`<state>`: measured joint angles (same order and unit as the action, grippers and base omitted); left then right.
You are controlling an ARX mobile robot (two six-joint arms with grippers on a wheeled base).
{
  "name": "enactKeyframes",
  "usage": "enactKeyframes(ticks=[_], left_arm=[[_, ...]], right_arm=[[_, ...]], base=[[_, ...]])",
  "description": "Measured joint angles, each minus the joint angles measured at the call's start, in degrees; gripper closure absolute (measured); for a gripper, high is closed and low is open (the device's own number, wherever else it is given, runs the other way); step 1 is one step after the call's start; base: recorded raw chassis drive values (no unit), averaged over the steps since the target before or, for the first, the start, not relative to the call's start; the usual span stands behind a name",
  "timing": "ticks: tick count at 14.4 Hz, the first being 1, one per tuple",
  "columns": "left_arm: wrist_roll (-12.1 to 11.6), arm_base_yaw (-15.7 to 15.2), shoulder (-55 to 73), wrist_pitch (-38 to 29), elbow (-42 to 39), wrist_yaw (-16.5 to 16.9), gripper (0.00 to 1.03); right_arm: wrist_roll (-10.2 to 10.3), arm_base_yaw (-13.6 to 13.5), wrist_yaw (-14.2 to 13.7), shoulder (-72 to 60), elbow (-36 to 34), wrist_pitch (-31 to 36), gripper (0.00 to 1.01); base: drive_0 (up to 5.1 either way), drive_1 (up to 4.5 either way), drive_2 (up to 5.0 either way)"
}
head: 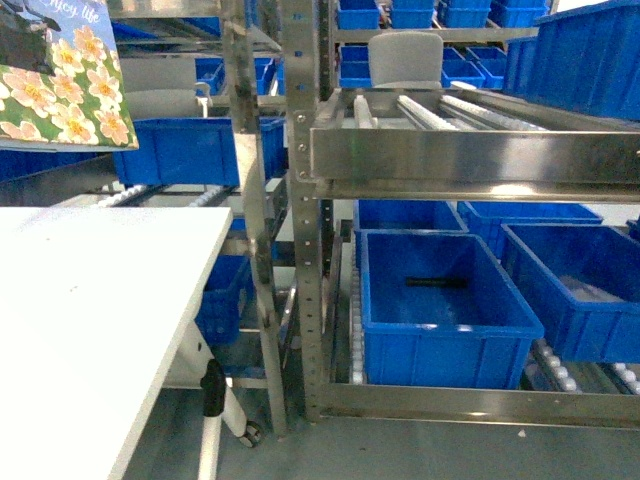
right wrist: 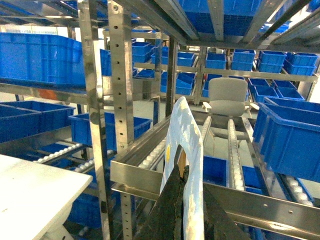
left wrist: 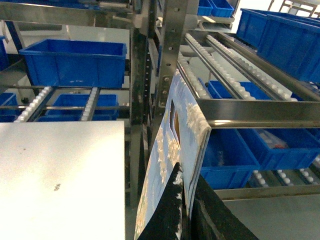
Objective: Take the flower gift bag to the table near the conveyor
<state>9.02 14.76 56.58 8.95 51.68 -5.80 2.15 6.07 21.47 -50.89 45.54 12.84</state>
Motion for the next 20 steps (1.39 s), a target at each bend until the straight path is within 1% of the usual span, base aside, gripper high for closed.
enactKeyframes(ticks=[20], left_arm=[[0.00, 0.00, 0.04, -0.07, 0.00, -0.07, 1.01]], right_arm=[[0.00, 0.00, 0.02, -0.07, 0.00, 0.04, 0.99]], base=[[-5.0, 2.43, 2.4]])
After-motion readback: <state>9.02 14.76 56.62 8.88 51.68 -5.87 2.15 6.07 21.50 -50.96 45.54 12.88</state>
